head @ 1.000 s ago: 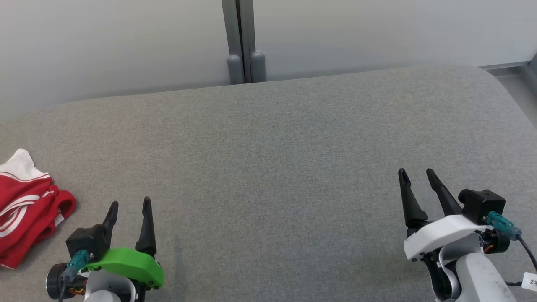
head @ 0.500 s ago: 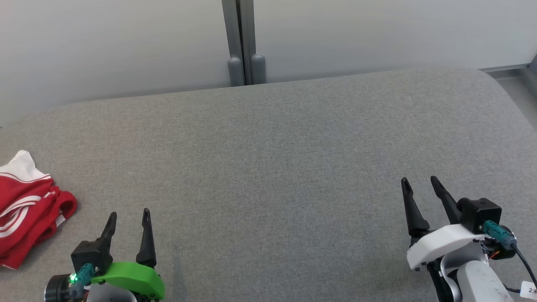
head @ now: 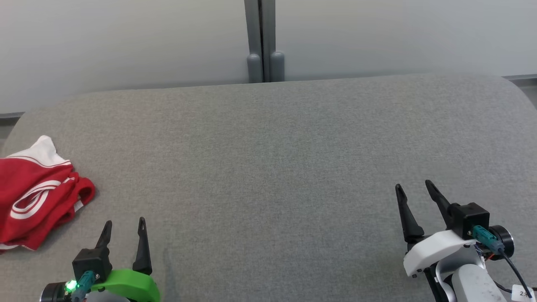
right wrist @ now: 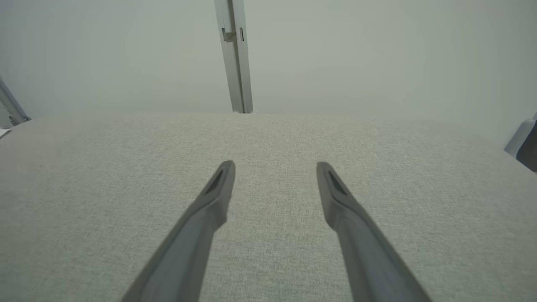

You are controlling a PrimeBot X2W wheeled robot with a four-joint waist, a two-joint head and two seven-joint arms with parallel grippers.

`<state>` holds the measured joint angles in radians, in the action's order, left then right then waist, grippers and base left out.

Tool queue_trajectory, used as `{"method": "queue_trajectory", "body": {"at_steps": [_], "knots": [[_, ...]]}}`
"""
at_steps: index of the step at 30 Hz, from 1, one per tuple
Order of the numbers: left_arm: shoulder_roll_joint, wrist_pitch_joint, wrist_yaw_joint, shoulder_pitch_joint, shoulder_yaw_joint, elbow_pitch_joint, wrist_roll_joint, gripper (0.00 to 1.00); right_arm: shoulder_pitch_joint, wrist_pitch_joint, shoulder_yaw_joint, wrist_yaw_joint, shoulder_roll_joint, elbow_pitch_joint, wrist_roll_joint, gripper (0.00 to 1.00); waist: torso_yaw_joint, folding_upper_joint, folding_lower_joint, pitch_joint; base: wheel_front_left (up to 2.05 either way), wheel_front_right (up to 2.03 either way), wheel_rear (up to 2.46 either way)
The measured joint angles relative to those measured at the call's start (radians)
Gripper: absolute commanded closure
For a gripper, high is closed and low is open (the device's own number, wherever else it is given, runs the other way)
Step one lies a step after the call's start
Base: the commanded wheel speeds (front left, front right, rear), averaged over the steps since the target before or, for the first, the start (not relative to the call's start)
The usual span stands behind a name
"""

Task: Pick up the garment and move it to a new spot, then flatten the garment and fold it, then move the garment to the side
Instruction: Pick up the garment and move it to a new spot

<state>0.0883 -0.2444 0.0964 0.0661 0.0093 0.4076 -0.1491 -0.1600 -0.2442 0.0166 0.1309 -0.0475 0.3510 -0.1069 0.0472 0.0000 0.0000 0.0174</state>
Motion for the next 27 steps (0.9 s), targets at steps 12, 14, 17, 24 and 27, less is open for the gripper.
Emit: {"method": "queue_trajectory", "body": {"at_steps": [12, 14, 17, 24, 27], "knots": [[0.008, -0.018, 0.01, -0.018, 0.085, 0.037, 0.083, 0.0, -0.024, -0.018, -0.084, 0.0, -0.001, 0.033, 0.044, 0.0, 0.189, 0.0, 0.0, 0.011, 0.0, 0.0, 0.0], [0.009, -0.019, 0.009, -0.019, 0.112, 0.038, 0.081, 0.0, -0.03, -0.018, -0.099, 0.0, 0.0, 0.042, 0.042, 0.0, 0.228, 0.0, 0.0, 0.013, 0.0, 0.0, 0.0], [0.01, -0.02, 0.006, -0.022, 0.147, 0.039, 0.08, 0.0, -0.041, -0.018, -0.124, 0.0, -0.001, 0.052, 0.04, 0.0, 0.284, 0.0, 0.0, 0.016, 0.0, 0.0, 0.0], [0.009, -0.02, 0.006, -0.027, 0.216, 0.045, 0.079, 0.0, -0.063, -0.019, -0.178, 0.0, 0.0, 0.069, 0.044, 0.0, 0.407, 0.0, 0.0, 0.027, 0.0, 0.0, 0.0], [0.006, -0.02, 0.006, -0.034, 0.259, 0.046, 0.068, 0.0, -0.079, -0.019, -0.207, 0.001, 0.001, 0.079, 0.044, 0.0, 0.448, 0.0, 0.0, 0.037, 0.0, 0.0, 0.0]]}}
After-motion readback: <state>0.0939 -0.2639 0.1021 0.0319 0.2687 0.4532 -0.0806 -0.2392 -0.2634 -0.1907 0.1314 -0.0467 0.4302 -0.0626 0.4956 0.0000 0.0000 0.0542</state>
